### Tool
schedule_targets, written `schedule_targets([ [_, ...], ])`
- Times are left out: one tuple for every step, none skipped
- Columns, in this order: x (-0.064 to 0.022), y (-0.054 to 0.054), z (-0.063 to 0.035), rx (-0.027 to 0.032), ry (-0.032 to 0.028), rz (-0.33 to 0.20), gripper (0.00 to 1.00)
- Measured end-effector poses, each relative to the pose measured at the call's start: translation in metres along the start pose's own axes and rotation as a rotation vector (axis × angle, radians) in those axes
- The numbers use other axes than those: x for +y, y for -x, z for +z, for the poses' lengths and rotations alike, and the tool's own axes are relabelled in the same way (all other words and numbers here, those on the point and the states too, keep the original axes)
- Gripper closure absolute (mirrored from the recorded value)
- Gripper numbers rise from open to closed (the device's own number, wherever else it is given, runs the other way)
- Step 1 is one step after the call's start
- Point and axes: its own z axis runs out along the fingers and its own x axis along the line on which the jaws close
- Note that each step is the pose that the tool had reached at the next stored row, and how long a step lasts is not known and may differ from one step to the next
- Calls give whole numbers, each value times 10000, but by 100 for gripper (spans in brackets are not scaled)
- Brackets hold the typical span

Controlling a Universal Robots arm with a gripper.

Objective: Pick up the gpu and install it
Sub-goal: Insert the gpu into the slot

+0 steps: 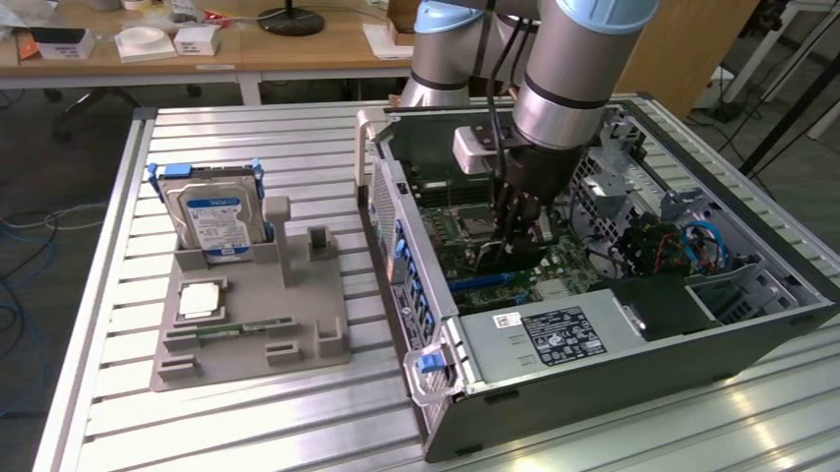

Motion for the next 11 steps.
schedule_targets([
  [0,0,0,0,0,0,74],
  [0,0,0,1,1,0,74],
  [0,0,0,0,0,0,74],
  [0,1,0,1,1,-1,74],
  [0,7,0,1,0,-1,74],
  [1,17,0,0,0,0,74],
  [3,29,0,2,1,-1,74],
  [7,36,1,2,1,-1,74],
  [16,36,4,-1,0,-1,74],
  [23,35,8,1,1,-1,74],
  [27,36,15,0,0,-1,74],
])
